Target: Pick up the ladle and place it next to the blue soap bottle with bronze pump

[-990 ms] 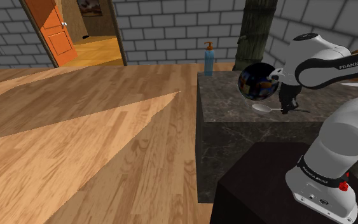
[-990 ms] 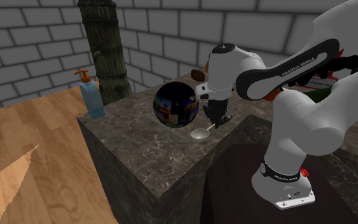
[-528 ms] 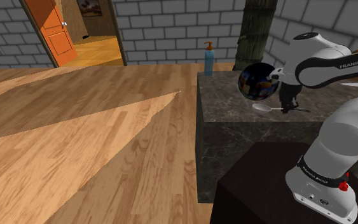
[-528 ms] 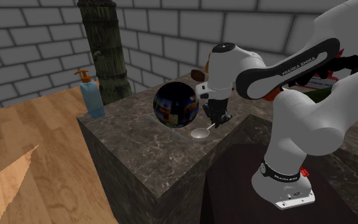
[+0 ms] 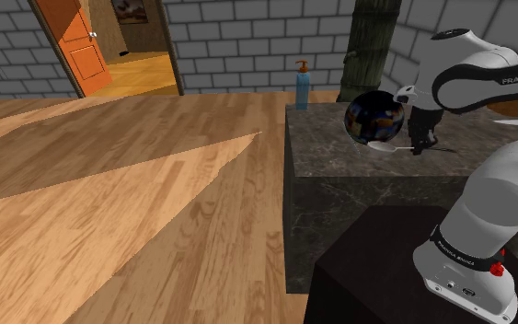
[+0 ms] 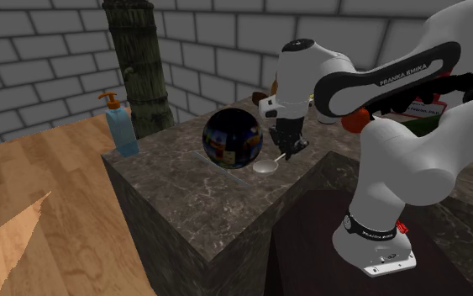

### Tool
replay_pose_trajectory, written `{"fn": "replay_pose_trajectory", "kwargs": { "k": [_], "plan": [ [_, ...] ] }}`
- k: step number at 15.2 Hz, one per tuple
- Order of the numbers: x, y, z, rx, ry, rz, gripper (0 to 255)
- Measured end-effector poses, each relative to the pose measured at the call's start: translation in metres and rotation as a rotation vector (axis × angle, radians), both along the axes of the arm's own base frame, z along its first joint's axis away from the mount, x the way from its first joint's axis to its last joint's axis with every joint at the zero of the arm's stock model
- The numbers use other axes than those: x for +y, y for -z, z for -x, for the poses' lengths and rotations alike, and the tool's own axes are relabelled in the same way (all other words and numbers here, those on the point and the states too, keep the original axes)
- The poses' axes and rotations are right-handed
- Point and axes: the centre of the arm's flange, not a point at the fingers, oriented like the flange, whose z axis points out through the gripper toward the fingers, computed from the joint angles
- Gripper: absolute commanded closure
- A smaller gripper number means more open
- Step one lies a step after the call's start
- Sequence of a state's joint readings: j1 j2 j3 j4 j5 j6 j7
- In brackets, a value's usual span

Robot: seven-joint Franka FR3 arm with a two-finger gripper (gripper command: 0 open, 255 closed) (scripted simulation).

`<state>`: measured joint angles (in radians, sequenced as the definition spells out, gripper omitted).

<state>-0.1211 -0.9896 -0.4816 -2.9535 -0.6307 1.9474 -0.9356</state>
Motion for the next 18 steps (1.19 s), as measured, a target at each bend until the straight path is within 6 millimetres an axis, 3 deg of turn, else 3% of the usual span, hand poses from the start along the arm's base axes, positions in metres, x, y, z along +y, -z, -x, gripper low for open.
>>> {"fn": "replay_pose_trajectory", "kwargs": {
  "k": [18],
  "plan": [
    [0.0, -0.096, 0.0, 0.0, 0.0, 0.0, 255]
  ]
}}
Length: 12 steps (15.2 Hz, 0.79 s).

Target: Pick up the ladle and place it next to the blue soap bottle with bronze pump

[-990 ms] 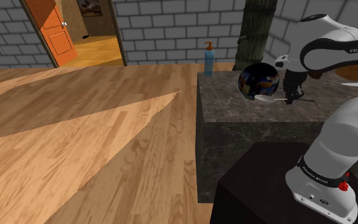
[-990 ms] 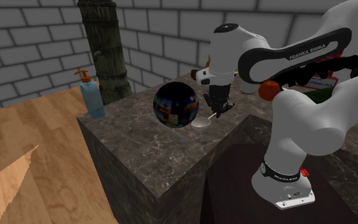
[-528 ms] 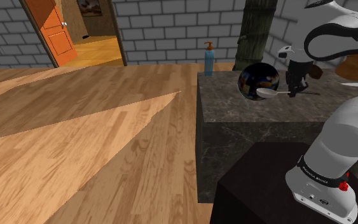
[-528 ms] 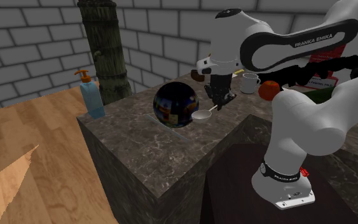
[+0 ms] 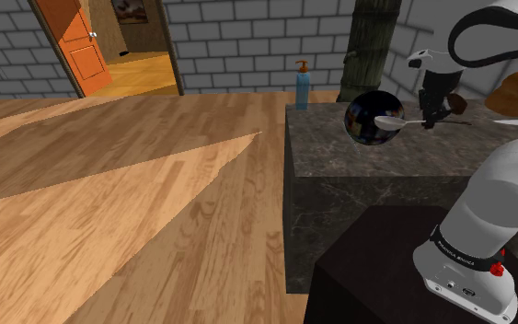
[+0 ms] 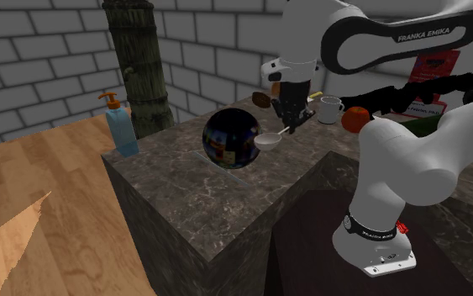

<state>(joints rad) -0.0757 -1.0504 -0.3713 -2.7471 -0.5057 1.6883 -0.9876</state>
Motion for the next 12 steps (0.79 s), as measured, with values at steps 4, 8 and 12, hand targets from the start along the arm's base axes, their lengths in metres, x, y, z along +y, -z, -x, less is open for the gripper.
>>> {"fn": "replay_pose_trajectory", "kwargs": {
  "k": [4, 8, 12],
  "plan": [
    [0.0, -0.021, -0.001, 0.0, 0.0, 0.0, 255],
    [0.001, -0.042, -0.001, 0.0, 0.0, 0.0, 255],
    [-0.001, -0.063, 0.0, 0.0, 0.0, 0.0, 255]
  ]
}}
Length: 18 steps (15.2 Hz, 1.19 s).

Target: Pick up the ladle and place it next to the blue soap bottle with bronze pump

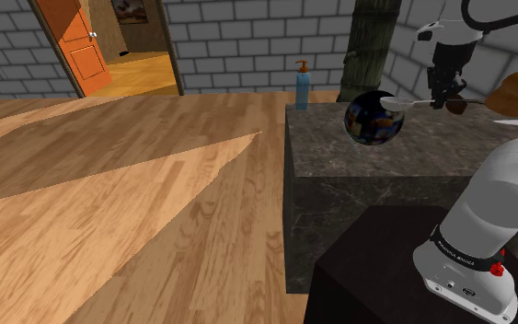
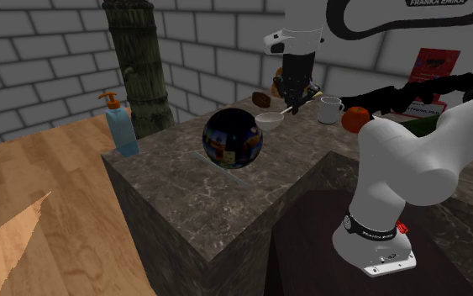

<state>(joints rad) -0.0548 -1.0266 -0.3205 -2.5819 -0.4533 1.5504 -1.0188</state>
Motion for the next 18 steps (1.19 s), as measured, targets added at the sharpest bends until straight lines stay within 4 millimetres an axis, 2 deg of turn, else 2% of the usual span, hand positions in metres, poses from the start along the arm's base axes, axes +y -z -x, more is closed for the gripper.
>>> {"fn": "replay_pose_trajectory", "kwargs": {
  "k": [18],
  "plan": [
    [-0.001, -0.094, -0.001, 0.0, 0.0, 0.0, 255]
  ]
}}
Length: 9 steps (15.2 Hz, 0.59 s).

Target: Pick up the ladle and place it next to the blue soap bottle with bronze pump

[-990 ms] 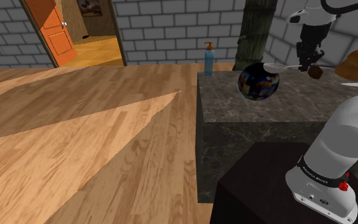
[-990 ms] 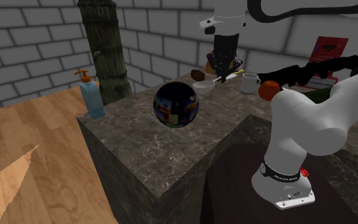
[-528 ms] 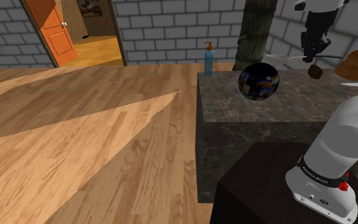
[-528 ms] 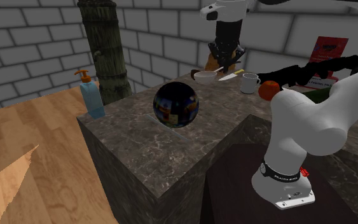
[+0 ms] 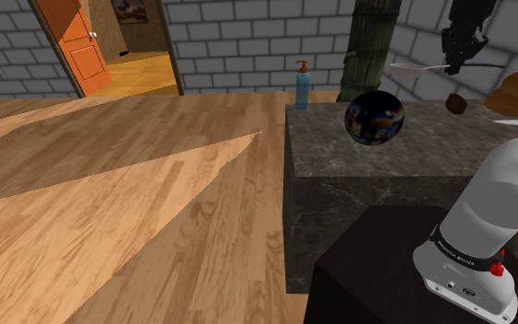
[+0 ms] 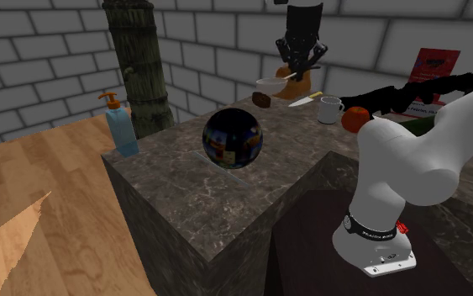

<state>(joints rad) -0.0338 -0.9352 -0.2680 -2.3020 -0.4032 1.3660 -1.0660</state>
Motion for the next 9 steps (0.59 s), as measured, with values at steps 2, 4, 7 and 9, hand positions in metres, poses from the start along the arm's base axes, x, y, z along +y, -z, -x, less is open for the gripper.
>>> {"fn": "replay_pose_trajectory", "kwargs": {
  "k": [2, 4, 7, 9],
  "plan": [
    [-0.007, -0.004, -0.016, 0.0, 0.0, 0.0, 255],
    [-0.013, -0.003, -0.037, 0.001, 0.0, -0.001, 255],
    [-0.026, -0.006, -0.074, 0.0, 0.0, -0.001, 255],
    [-0.036, -0.006, -0.096, 0.001, 0.0, -0.001, 255]
  ]
}}
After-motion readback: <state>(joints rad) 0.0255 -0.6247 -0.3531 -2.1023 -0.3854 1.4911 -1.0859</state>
